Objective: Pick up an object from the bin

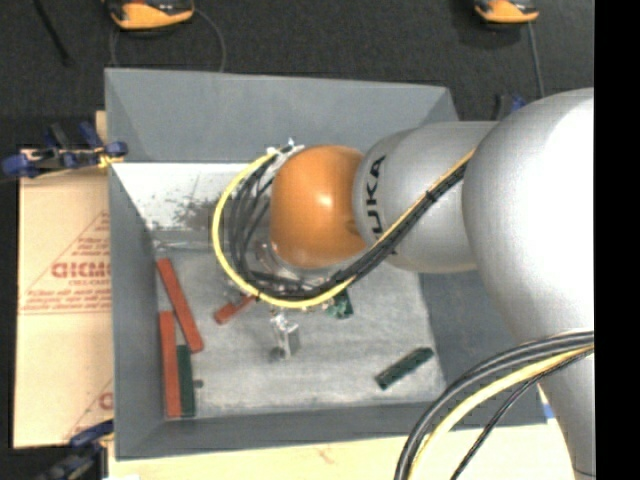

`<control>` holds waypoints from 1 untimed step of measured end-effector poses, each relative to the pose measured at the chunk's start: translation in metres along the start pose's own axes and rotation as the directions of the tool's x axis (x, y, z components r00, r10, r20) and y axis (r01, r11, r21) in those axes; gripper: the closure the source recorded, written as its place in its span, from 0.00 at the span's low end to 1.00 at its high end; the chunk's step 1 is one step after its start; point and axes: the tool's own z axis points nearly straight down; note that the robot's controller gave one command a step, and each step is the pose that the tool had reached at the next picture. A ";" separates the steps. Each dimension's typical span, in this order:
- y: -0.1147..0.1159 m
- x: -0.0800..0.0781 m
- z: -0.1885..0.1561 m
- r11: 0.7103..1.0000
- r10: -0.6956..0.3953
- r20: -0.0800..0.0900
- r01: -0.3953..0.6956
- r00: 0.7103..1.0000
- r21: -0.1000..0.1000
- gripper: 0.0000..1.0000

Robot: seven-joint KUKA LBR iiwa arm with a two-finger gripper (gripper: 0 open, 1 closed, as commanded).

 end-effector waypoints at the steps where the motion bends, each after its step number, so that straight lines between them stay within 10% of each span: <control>1: -0.001 -0.003 -0.006 1.000 0.003 0.010 -0.003 1.000 0.004 1.00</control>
Offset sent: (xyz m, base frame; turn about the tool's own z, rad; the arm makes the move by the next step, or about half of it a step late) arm 0.0000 0.0000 0.0000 0.0000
